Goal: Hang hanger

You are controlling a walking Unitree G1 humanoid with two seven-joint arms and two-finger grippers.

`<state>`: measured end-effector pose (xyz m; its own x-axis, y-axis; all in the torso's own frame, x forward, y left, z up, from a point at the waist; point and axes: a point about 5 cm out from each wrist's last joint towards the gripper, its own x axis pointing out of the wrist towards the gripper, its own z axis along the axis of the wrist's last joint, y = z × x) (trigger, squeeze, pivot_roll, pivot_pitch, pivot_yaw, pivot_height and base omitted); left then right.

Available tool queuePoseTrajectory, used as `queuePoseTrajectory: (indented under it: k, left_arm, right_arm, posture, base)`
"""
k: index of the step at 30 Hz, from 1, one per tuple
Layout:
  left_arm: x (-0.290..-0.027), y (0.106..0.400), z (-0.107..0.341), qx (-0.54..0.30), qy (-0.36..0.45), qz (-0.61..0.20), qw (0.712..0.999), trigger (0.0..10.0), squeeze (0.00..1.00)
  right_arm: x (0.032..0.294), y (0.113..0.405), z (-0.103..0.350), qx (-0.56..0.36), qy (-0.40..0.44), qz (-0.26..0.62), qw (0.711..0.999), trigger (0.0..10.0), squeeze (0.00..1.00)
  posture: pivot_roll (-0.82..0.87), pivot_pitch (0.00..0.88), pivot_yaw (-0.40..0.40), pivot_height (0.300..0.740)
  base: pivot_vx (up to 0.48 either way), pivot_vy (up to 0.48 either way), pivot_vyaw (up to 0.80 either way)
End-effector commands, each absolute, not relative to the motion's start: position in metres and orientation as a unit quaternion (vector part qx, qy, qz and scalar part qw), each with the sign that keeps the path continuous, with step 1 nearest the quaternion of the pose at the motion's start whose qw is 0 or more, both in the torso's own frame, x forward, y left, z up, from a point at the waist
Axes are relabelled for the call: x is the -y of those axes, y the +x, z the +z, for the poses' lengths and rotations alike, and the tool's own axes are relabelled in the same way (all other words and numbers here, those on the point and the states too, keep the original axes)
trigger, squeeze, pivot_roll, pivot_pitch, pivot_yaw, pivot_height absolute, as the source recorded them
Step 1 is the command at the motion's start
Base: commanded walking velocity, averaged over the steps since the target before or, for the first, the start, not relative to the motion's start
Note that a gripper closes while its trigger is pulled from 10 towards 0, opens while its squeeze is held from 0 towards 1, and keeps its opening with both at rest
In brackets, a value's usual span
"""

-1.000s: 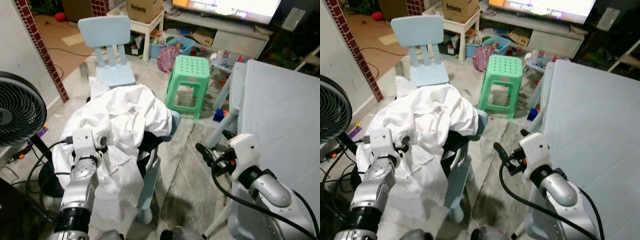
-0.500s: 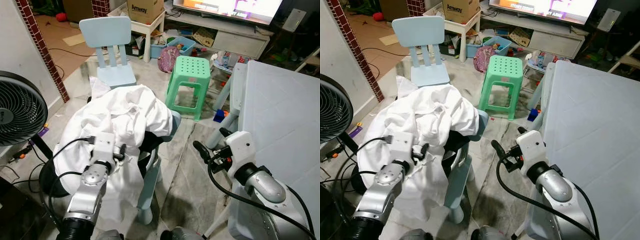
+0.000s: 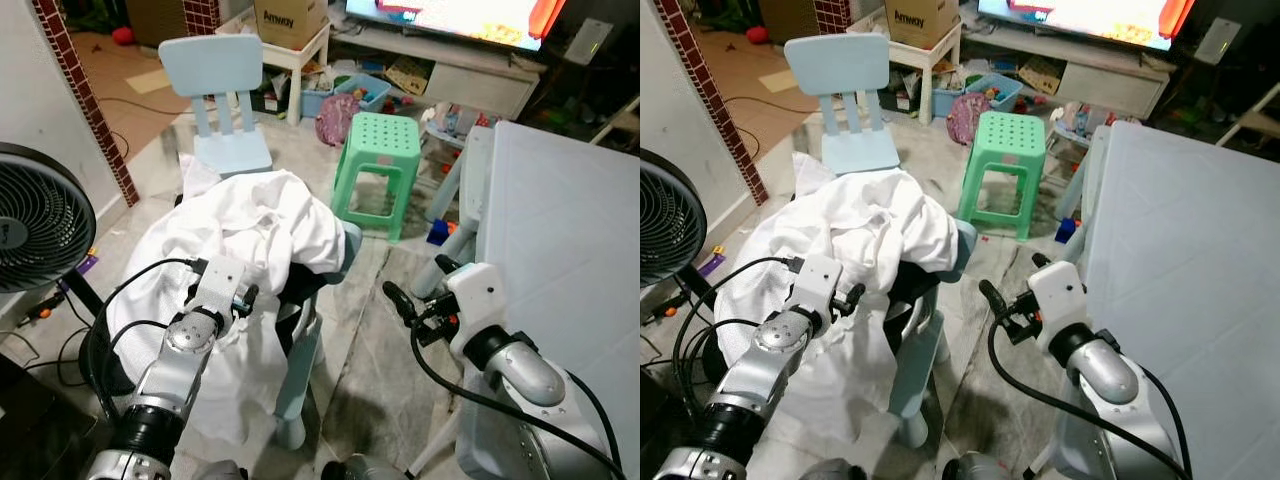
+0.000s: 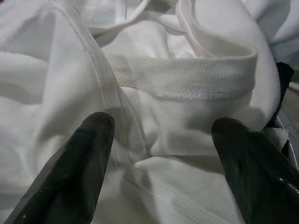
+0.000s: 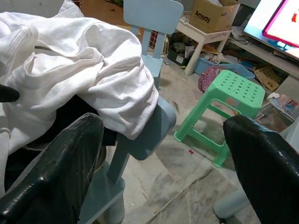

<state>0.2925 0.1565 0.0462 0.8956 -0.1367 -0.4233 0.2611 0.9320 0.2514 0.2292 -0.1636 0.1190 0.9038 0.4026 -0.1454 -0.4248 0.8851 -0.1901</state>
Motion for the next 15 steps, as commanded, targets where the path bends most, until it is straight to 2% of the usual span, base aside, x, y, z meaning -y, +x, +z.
queuePoseTrajectory:
  k: [1,2,3,4,5,6,7,15]
  left_arm:
    - [-0.155,0.297,0.046,-0.203,0.135,-0.110,0.963,10.0,0.00]
    - [-0.154,0.300,0.046,-0.203,0.130,-0.115,0.964,8.8,0.00]
    - [-0.154,0.300,0.046,-0.203,0.130,-0.115,0.964,8.8,0.00]
    - [-0.150,0.305,0.044,-0.206,0.126,-0.124,0.962,4.4,0.00]
    - [-0.149,0.307,0.043,-0.205,0.122,-0.126,0.963,4.4,0.00]
    - [-0.148,0.308,0.042,-0.206,0.122,-0.129,0.962,0.4,0.00]
    - [-0.147,0.309,0.041,-0.207,0.122,-0.132,0.962,0.0,0.00]
    - [-0.136,0.319,0.037,-0.207,0.121,-0.156,0.958,0.0,0.00]
  right_arm:
    - [0.164,0.231,0.118,-0.051,-0.114,0.214,0.969,10.0,0.00]
    - [0.164,0.231,0.118,-0.051,-0.115,0.214,0.969,10.0,0.00]
    - [0.164,0.231,0.118,-0.051,-0.115,0.214,0.969,10.0,0.00]
    - [0.164,0.232,0.118,-0.051,-0.116,0.213,0.969,10.0,0.00]
    - [0.164,0.232,0.118,-0.050,-0.116,0.213,0.969,10.0,0.00]
    - [0.164,0.232,0.119,-0.050,-0.116,0.213,0.969,10.0,0.00]
    - [0.164,0.232,0.118,-0.050,-0.117,0.213,0.969,10.0,0.00]
    - [0.162,0.234,0.118,-0.046,-0.118,0.209,0.970,10.0,0.00]
  posture:
    - [-0.09,0.017,-0.072,0.740]
    - [-0.09,0.016,-0.072,0.740]
    - [-0.09,0.016,-0.072,0.740]
    - [-0.10,0.013,-0.071,0.740]
    - [-0.10,0.012,-0.071,0.740]
    - [-0.10,0.012,-0.071,0.740]
    - [-0.10,0.010,-0.069,0.740]
    - [-0.10,0.002,-0.068,0.740]
  base:
    - [0.000,0.000,0.00]
    - [0.000,0.000,0.00]
    - [0.000,0.000,0.00]
    - [0.000,0.000,0.00]
    - [0.000,0.000,0.00]
    - [0.000,0.000,0.00]
    - [0.000,0.000,0.00]
    - [0.000,0.000,0.00]
